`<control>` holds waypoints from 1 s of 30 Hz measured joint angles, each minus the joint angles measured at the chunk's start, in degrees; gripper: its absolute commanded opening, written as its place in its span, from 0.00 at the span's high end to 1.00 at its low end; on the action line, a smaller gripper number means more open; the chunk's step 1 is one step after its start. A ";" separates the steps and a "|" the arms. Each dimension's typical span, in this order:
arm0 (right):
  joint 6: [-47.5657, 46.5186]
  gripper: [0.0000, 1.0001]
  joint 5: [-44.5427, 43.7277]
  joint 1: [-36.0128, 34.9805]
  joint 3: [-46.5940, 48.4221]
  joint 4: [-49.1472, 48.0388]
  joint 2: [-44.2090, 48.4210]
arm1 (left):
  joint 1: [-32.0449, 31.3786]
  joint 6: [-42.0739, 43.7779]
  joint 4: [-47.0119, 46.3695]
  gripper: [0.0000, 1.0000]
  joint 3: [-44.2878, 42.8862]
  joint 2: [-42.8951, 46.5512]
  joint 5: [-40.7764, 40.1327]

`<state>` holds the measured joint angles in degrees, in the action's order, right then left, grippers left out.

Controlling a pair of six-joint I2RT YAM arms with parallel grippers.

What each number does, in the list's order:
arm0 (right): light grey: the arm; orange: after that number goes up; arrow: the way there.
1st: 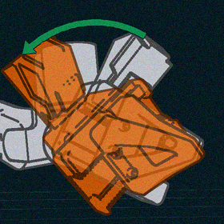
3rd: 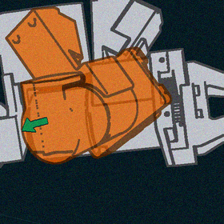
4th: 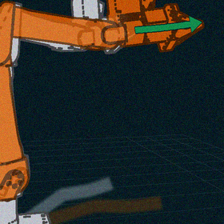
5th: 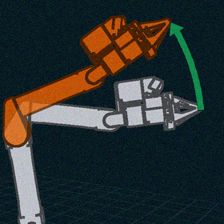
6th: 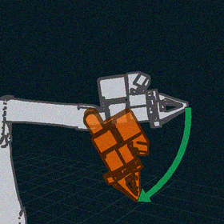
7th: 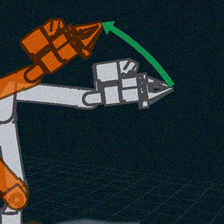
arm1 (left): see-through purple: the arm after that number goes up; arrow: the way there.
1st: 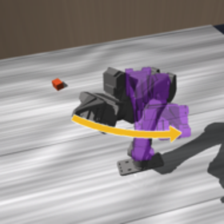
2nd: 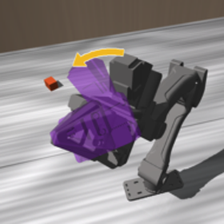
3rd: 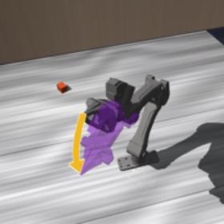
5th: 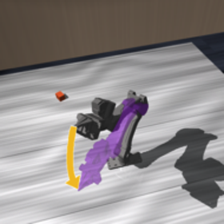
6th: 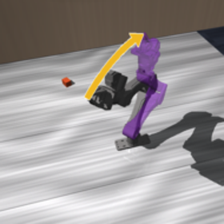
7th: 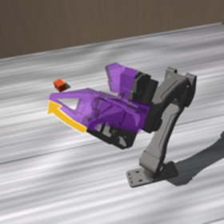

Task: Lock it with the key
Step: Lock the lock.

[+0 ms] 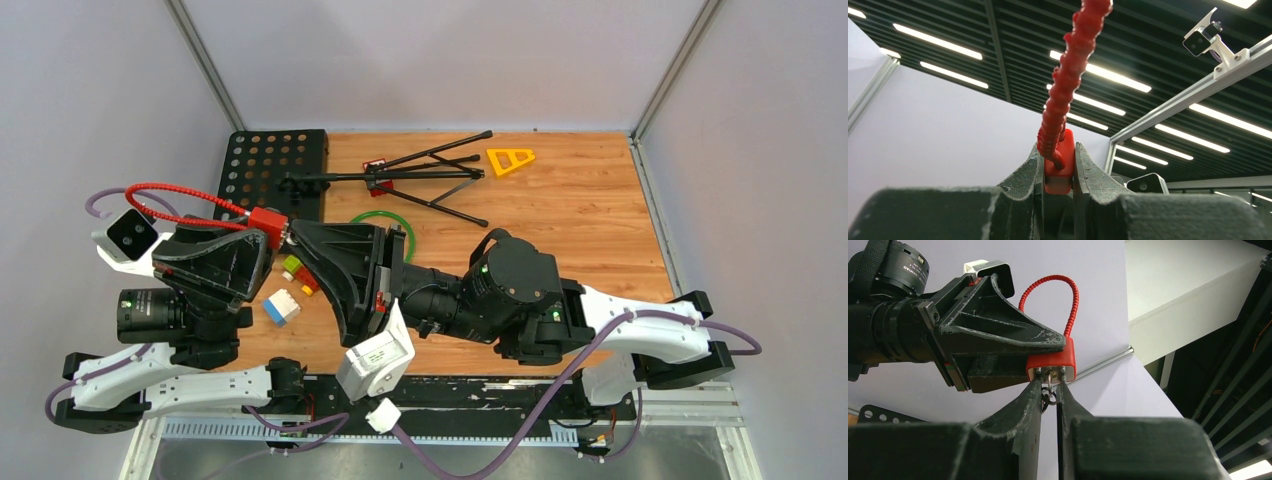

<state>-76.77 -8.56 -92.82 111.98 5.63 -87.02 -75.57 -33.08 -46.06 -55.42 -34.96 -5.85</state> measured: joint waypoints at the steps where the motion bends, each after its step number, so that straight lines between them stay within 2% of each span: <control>1: -0.04 0.92 0.00 0.00 0.04 0.09 0.00 | 0.00 0.00 0.02 1.00 0.00 0.00 0.00; 4: -0.07 1.00 0.00 0.00 0.15 0.37 -0.02 | 0.00 0.00 0.00 1.00 0.00 0.00 -0.02; 19: 1.95 1.00 -1.92 -0.09 6.01 3.87 -3.04 | 0.07 0.28 -0.37 1.00 -0.59 0.00 -0.66; 26: 13.55 1.00 1.40 0.79 6.51 5.05 -2.14 | 0.20 1.75 2.12 1.00 -2.10 -0.26 2.14; 30: 25.79 1.00 6.56 2.86 6.51 6.03 -0.79 | 0.22 3.45 3.54 1.00 -3.06 -0.79 4.98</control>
<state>-50.98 -2.00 -89.95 118.50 11.66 -87.81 -75.35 -29.63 -42.52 -58.48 -35.75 -0.86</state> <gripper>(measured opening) 0.107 0.244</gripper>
